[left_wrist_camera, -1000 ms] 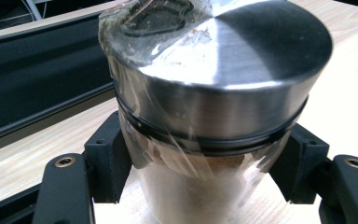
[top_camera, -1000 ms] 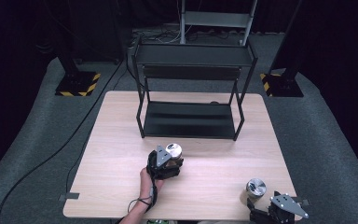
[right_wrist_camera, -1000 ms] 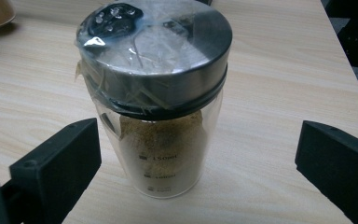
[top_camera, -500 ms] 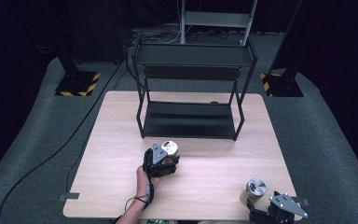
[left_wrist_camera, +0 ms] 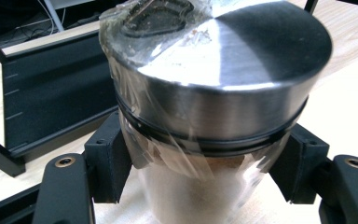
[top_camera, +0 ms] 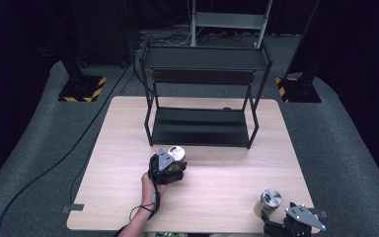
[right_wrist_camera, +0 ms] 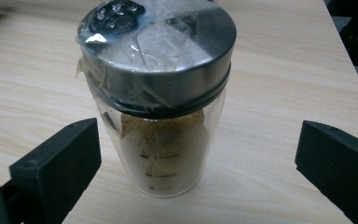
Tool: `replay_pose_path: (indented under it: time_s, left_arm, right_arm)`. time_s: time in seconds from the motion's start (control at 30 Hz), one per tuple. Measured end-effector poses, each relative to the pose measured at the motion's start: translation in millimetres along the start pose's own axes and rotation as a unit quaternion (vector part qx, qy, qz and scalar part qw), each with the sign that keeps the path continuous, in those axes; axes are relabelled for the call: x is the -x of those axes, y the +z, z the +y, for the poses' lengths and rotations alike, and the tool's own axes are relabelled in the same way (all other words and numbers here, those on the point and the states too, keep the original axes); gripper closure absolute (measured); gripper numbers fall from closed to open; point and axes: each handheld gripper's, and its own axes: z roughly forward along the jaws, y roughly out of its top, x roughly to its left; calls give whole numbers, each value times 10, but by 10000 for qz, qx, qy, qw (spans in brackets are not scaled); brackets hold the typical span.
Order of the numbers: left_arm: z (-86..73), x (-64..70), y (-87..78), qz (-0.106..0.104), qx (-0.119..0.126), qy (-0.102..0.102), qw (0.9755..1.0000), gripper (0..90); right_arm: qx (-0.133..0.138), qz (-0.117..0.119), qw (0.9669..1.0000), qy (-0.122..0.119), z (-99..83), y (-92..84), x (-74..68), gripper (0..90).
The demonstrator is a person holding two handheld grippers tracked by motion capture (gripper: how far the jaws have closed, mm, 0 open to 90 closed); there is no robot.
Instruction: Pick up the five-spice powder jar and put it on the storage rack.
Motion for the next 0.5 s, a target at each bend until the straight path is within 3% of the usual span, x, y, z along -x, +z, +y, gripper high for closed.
replay_pose_path:
  time_s: [0.5]
  left_arm:
    - [107,-81,3,87,65,61,9999,309]
  right_arm:
    - [4,-4,10000,-5,-2,-4,4,0]
